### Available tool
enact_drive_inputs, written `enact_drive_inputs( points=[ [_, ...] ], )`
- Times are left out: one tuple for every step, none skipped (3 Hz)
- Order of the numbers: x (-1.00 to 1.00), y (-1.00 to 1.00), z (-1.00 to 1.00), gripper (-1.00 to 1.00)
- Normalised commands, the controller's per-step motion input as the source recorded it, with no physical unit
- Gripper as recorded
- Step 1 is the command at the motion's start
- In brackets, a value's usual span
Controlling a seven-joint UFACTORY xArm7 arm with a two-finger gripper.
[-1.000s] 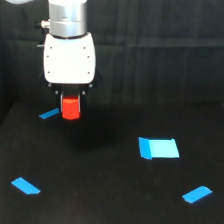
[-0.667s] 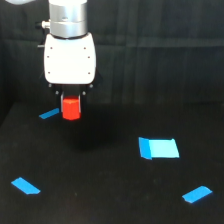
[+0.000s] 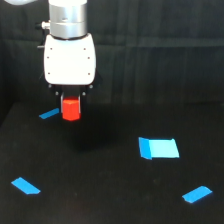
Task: Pick up the red object from the table
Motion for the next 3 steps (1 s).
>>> enact_drive_inputs(
  points=[
    [0.0, 0.06, 0.06, -0.95],
    [-0.04, -0.03, 0.04, -1.0],
    [0.03, -0.02, 0.1, -0.94]
  ],
)
